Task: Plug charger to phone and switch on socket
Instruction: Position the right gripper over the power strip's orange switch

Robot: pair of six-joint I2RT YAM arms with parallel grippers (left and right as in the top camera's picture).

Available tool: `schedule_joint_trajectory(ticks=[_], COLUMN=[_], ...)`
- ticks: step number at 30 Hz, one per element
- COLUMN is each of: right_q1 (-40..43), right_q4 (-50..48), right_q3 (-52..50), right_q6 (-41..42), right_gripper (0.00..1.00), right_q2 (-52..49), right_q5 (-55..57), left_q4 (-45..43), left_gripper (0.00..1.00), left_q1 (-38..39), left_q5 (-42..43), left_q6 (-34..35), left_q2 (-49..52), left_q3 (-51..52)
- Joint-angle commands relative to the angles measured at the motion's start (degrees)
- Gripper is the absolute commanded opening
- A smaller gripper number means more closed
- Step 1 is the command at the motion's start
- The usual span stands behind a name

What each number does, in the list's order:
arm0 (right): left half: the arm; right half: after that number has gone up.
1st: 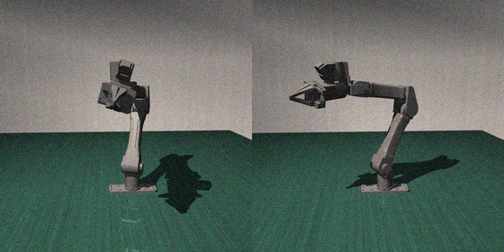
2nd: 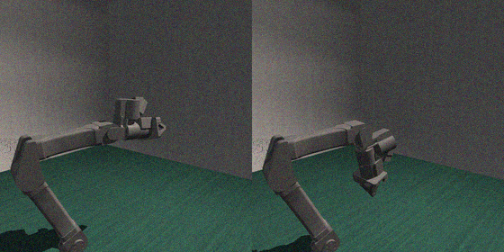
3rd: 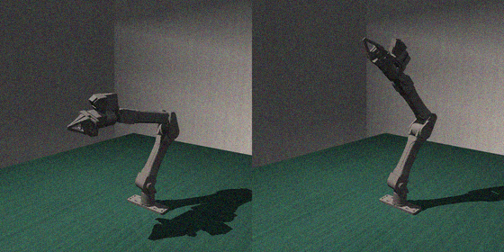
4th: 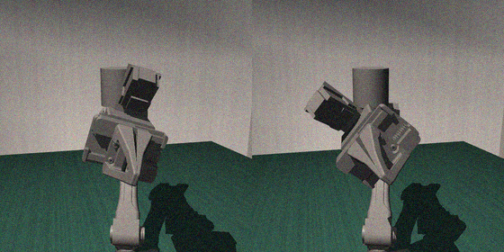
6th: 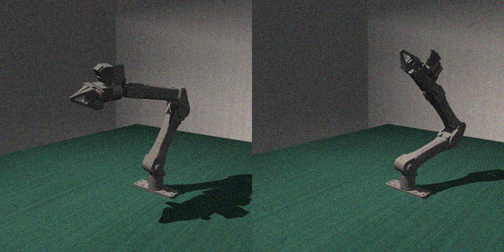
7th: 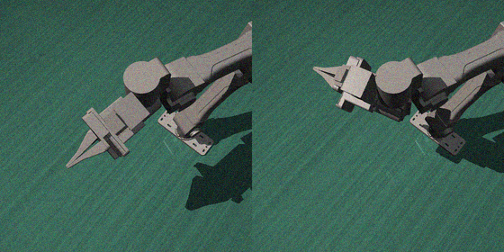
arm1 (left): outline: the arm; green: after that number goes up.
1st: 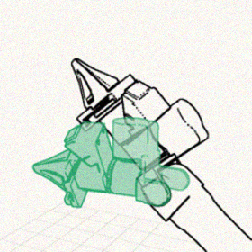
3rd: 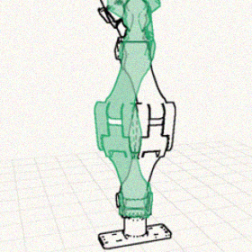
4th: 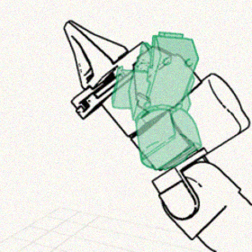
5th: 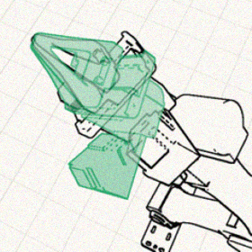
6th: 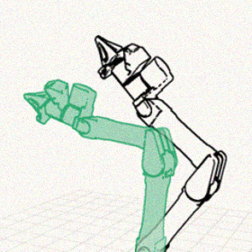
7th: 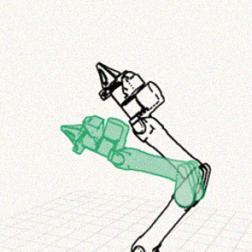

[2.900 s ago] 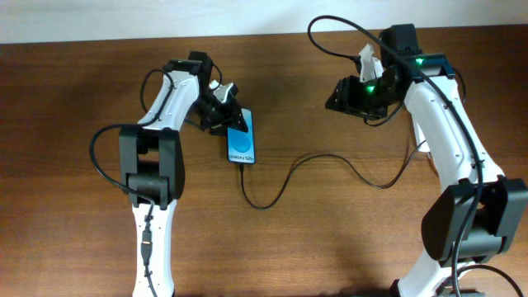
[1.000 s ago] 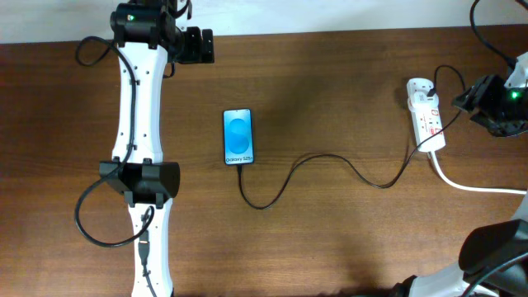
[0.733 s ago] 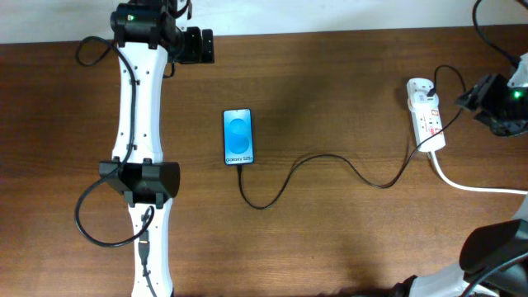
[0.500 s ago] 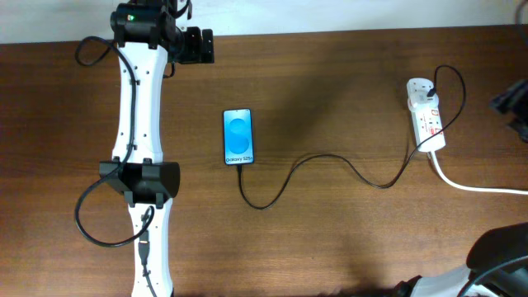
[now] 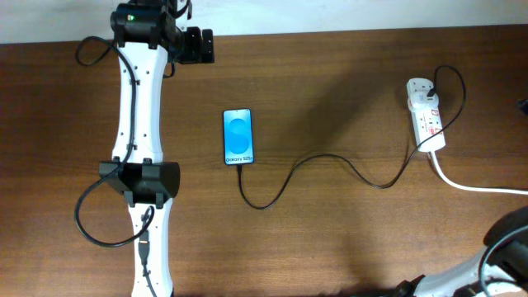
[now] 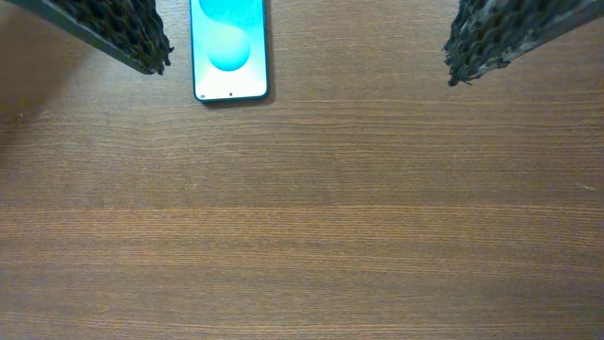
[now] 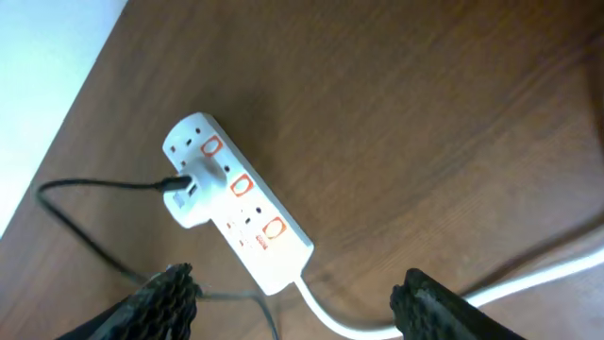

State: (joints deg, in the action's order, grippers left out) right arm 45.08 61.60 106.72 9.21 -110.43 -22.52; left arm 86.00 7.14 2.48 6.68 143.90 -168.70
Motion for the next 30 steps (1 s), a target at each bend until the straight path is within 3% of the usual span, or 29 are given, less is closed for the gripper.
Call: schedule_joint_trajectory(ticks=[1,8,30], right_q1=[-0.1,-0.1,-1.8], right_q4=[-1.0,-0.7,-2.8], right_q3=[0.5,0.5,0.3], right_q6=[0.2,0.2,-0.4], right_gripper=[0.71,0.71,0.72], right_q2=[-4.3,-9.3,-9.3], right_q5=[-3.8,-3.8,-3.8], left_q4=[0.0,0.0,0.0], left_gripper=[0.99,0.99,0.99], left_q1=[-0.2,-0.2,-0.2], left_q5=[-0.8,-0.8,-0.8], left_q6=[0.1,0.1,0.1], left_q2=[-0.3,-0.3,-0.3], left_q3=[-0.9,-0.9,-0.9])
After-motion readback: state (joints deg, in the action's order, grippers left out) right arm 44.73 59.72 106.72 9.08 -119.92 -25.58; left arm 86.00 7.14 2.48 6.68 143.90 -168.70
